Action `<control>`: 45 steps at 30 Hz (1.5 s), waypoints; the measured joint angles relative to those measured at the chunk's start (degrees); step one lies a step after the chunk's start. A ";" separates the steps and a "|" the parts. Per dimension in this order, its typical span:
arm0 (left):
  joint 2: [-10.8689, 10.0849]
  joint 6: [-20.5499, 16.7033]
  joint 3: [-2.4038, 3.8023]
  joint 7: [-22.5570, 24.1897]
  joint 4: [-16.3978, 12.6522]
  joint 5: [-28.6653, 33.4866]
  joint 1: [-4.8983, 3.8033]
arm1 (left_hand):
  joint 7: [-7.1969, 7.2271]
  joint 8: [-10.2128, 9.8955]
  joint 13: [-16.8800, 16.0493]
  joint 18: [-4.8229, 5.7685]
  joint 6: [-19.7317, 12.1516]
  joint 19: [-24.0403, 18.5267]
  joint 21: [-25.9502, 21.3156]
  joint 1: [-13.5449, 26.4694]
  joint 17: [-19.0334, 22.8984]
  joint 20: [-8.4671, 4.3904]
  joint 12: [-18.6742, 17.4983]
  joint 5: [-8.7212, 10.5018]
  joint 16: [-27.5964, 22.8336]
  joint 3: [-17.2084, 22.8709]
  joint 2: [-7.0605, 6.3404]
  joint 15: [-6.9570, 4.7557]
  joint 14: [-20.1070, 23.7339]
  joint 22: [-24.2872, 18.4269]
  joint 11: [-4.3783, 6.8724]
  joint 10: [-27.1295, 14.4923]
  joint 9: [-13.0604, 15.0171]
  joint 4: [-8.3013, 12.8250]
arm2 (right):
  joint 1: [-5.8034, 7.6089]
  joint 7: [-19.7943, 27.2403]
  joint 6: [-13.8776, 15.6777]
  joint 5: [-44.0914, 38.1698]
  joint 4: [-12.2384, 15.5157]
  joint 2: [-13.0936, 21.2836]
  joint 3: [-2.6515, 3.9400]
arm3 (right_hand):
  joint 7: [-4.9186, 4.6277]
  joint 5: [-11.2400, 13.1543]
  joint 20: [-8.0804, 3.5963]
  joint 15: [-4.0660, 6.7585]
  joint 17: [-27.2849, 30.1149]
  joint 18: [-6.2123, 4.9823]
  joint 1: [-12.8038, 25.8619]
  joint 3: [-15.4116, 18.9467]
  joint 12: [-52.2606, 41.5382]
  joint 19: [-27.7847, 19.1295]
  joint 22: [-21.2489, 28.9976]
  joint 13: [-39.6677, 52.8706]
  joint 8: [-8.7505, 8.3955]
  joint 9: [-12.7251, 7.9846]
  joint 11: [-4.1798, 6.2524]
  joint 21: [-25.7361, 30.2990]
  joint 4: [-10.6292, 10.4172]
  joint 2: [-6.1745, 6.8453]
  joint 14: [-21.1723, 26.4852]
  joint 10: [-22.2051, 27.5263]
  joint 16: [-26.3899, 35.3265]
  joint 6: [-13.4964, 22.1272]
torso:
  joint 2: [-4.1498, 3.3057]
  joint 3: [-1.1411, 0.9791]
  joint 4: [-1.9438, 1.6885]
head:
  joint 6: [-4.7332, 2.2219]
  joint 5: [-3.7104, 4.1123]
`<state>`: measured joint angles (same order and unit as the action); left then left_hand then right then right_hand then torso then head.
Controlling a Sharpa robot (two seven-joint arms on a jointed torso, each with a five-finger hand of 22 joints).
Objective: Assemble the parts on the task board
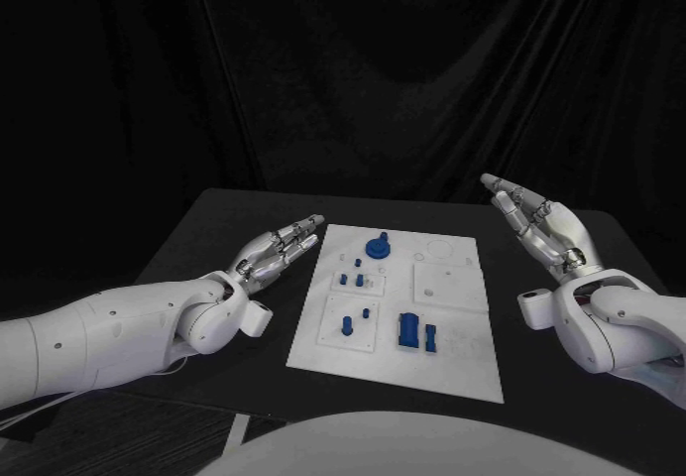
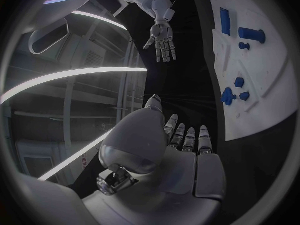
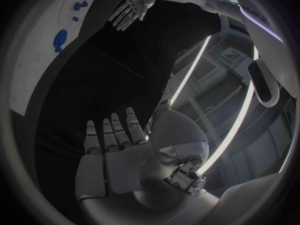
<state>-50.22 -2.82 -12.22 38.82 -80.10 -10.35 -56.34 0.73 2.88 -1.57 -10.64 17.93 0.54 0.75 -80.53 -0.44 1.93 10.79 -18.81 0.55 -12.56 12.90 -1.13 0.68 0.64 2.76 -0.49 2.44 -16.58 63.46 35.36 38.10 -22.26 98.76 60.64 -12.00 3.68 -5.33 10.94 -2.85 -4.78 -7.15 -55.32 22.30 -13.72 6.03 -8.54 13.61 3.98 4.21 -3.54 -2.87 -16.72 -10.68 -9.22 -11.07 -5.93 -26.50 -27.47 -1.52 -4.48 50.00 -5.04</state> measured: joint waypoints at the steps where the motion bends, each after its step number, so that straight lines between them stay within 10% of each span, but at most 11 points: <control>1: 0.02 -0.23 0.00 0.00 0.01 0.00 0.00 | 0.00 0.00 0.00 0.00 0.00 0.00 0.00 0.00 0.00 0.00 0.00 0.00 0.00 0.00 0.00 0.00 0.00 0.00 0.00 0.00 0.00 0.00 | -0.03 0.21 -0.17 0.19 -0.05 -0.08 0.00 | 0.24 0.00 0.00 0.17 0.57 0.00 0.63 -1.07 0.03 -0.84 0.81 -0.78 0.00 -0.34 0.23 0.10 -0.27 0.64 1.08 0.94 0.05 0.92 | 0.01 -0.04 0.04 | 0.00 -0.03; 7: 0.27 -1.14 0.00 0.00 0.05 0.00 -0.01 | 0.00 0.00 0.00 0.00 0.00 0.00 0.00 0.00 0.00 0.00 -0.01 0.00 0.00 0.00 0.00 0.00 0.00 0.00 0.00 0.00 0.00 0.00 | -0.15 1.21 -1.00 1.02 -0.26 -0.45 0.00 | 1.25 0.00 0.13 1.16 2.29 -0.01 1.18 -2.35 0.70 -3.51 4.05 -3.92 -0.72 -0.98 1.13 0.80 -0.25 1.25 5.02 3.60 2.03 4.27 | 0.04 -0.10 0.07 | 0.00 -0.08; 8: 0.27 -1.20 0.00 0.00 0.05 0.00 -0.01 | 0.00 0.00 0.00 0.00 0.00 0.00 0.00 0.01 0.00 0.00 -0.01 0.00 0.00 0.00 0.00 0.00 0.00 0.00 -0.02 0.02 0.00 0.00 | -0.16 1.26 -1.08 1.09 -0.28 -0.49 0.00 | -1.04 1.50 -1.30 1.96 3.59 0.05 3.54 -4.53 2.11 -4.97 6.67 -6.56 -1.73 -2.12 1.95 1.59 1.96 2.90 6.93 5.62 3.40 6.32 | 0.04 -0.10 0.07 | 0.00 -0.08; 9: 0.26 -1.20 -0.01 -0.04 0.07 0.00 -0.01 | -0.02 -0.01 0.02 0.01 -0.03 -0.01 0.00 2.83 0.00 -0.02 -0.69 0.11 0.00 -0.43 -0.35 0.00 0.00 -0.01 -0.17 0.15 -0.06 0.44 | -0.16 1.30 -1.08 1.11 -0.29 -0.51 -0.02 | -4.02 4.28 -4.01 2.63 4.15 0.03 17.82 -9.30 4.59 -5.97 8.30 -8.19 -3.14 -3.95 3.70 1.64 6.96 4.94 8.61 6.72 5.13 10.49 | 0.04 -0.10 0.06 | 0.00 -0.09; 11: 0.24 -1.21 -0.01 -0.18 0.09 0.00 -0.01 | -0.42 -1.11 0.06 0.04 -0.43 -0.69 0.00 9.37 0.00 -0.71 -1.31 1.80 0.00 -0.92 -1.24 0.00 0.00 -0.01 -0.78 0.76 -0.68 0.96 | -0.16 1.26 -1.08 1.18 -0.36 -0.61 0.06 | -3.88 4.61 -9.62 2.79 4.17 0.00 33.25 -14.55 7.49 -5.95 8.28 -12.74 -3.15 -3.96 3.54 1.64 15.61 10.43 8.87 10.25 5.29 15.58 | 0.04 -0.10 0.07 | -0.03 -0.09; 12: 0.24 -1.24 0.04 -0.25 0.07 0.00 0.00 | 0.05 -1.11 0.12 0.04 -1.08 -0.69 0.00 12.19 0.00 -0.71 -1.37 2.62 0.00 -0.13 -1.66 0.00 0.00 0.00 -0.82 0.75 -0.81 1.76 | -0.17 1.25 -1.08 1.24 -0.46 -0.76 0.23 | -3.87 4.61 -10.84 2.79 4.17 0.11 38.06 -16.26 8.49 -5.18 8.28 -13.36 -3.15 -3.91 3.54 1.63 16.48 10.40 8.87 10.27 5.29 17.41 | 0.04 -0.09 0.08 | -0.13 -0.09; 20: 1.13 -4.45 2.46 -1.19 -1.55 0.53 -0.52 | -0.70 -2.00 0.62 0.06 -5.88 -0.14 0.00 31.98 0.00 -1.25 -2.48 6.67 0.00 2.74 -4.67 0.53 -0.50 -0.01 -2.16 1.03 -1.44 5.11 | -1.22 0.55 -0.35 4.55 -3.28 -6.25 4.74 | -3.90 4.61 -10.94 2.79 4.17 0.04 54.88 -21.91 13.10 -5.34 8.34 -13.34 -3.15 -3.95 3.54 1.64 16.80 10.66 8.87 10.27 5.29 26.10 | -0.52 0.14 0.70 | -3.13 1.00; 25: 2.24 -10.04 5.11 -2.37 -3.59 1.70 -1.36 | -0.69 -2.01 0.90 0.08 -7.15 -0.19 0.00 40.80 0.00 -1.24 -4.25 8.68 0.00 5.01 -5.97 0.53 -0.50 -0.01 -2.34 0.84 -1.64 7.37 | -2.17 -0.75 1.00 9.80 -6.09 -11.68 8.87 | -3.90 4.61 -10.94 2.79 4.17 0.05 54.87 -21.91 13.10 -5.34 8.31 -13.35 -3.15 -3.96 3.54 1.63 16.80 10.68 8.87 10.28 5.29 26.10 | -1.24 0.45 1.58 | -6.89 2.16; 30: 3.62 -18.31 8.14 -4.06 -6.09 3.59 -2.31 | -0.84 -2.01 0.90 0.09 -9.04 -0.19 0.00 48.33 0.00 -1.24 -4.91 10.00 0.00 6.35 -7.07 0.54 -0.50 -0.01 -2.35 0.84 -1.72 8.71 | -2.97 -2.34 2.63 15.45 -8.07 -15.00 11.26 | -3.90 4.61 -10.94 2.79 4.17 0.05 54.87 -21.91 13.10 -5.34 8.31 -13.33 -3.15 -3.89 3.54 1.63 16.80 10.68 8.87 10.28 5.29 26.10 | -2.24 0.88 2.74 | -11.15 3.52; 36: 4.79 -27.81 10.71 -6.06 -8.29 6.00 -3.20 | -0.88 -2.01 0.91 0.09 -10.34 -0.19 0.00 55.03 0.00 -1.24 -6.39 11.33 0.00 6.34 -9.94 0.55 -0.50 -0.01 -2.36 0.85 -1.73 8.72 | -3.18 -3.71 3.99 19.41 -8.75 -15.97 11.93 | -3.90 4.61 -10.94 2.79 4.18 0.05 54.87 -21.91 13.10 -5.35 8.32 -13.35 -3.15 -3.89 3.54 1.63 16.80 10.68 8.87 10.28 5.29 26.10 | -3.16 1.28 3.81 | -14.51 4.67; 45: 5.43 -36.95 12.14 -8.23 -9.68 8.52 -3.65 | -1.03 -2.01 0.91 0.09 -11.89 -0.19 0.00 62.37 0.00 -1.24 -9.10 12.66 0.00 9.28 -11.90 0.55 -0.50 -0.01 -2.36 0.85 -1.73 11.62 | -3.21 -4.58 4.91 21.39 -8.82 -15.95 11.93 | -3.90 4.61 -10.94 2.79 4.18 0.05 54.87 -21.91 13.10 -5.35 8.32 -13.34 -3.15 -3.94 3.54 1.63 16.80 10.68 8.87 10.28 5.29 26.10 | -3.63 1.47 4.38 | -15.59 5.04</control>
<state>-44.79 -39.77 -0.08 30.58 -89.77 -1.83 -59.98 -0.30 0.86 -0.66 -10.55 6.04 0.35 0.75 -18.16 -0.44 0.69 1.69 -6.15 0.55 -3.28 1.00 -0.58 0.18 0.63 0.40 0.36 0.71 -4.97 60.25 30.78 43.01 -0.87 89.94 44.68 -0.07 -0.22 -0.71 0.00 -0.06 -0.61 -7.10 -0.44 0.39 -0.62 0.67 -0.22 0.27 0.83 0.28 0.00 -1.24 0.08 -0.01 -0.35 -0.79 -0.64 -0.40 -31.10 -0.04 -0.09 34.41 0.01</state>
